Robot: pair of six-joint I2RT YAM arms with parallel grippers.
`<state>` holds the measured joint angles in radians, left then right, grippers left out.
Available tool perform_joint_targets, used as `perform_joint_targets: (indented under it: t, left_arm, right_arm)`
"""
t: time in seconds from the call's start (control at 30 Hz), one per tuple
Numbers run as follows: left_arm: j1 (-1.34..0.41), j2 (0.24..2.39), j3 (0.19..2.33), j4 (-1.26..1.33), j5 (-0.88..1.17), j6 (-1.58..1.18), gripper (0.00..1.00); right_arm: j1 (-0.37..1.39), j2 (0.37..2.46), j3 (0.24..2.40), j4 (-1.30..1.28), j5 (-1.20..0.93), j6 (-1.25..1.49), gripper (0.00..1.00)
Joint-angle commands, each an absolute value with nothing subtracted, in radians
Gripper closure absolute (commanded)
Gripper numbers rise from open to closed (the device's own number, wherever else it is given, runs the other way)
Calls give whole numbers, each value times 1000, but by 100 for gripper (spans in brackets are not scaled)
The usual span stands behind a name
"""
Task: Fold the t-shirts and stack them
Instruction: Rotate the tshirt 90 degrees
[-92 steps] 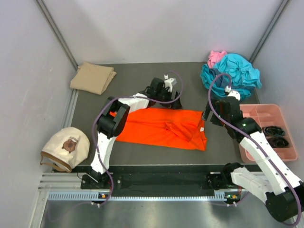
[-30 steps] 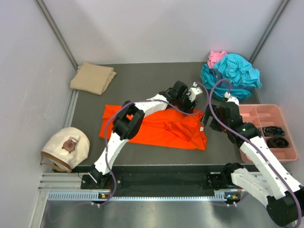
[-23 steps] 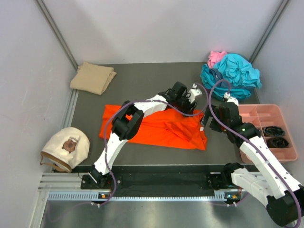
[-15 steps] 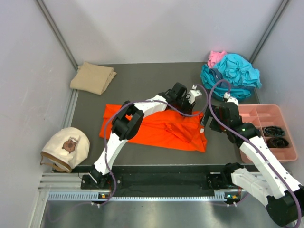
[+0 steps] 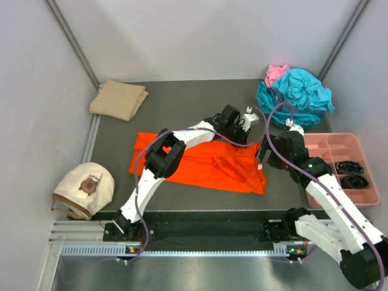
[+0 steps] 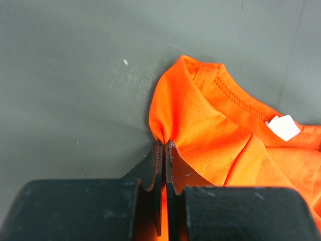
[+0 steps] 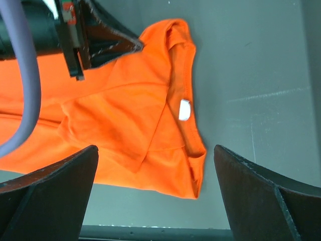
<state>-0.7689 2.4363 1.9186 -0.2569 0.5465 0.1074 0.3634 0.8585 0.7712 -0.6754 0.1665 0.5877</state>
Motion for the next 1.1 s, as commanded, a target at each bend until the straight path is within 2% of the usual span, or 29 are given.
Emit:
perform_joint_targets:
  t: [0.0,0.33,0.73,1.07]
  left_arm:
    - [-769,2575,1934,-361,410,51,100]
    - [-686,2599,2055,-364,324,-70,100]
    - [-424,2671,2160,-308,311,-388,100]
    - [-279,2726,2272,-241,252,-627,100]
  right_arm:
    - [359,839,770,-657,158,601,2]
    - [357,824,773,-666,150,606,2]
    - [359,819,769,-670,153,606,2]
    - [357,822,752,-658,141,617,2]
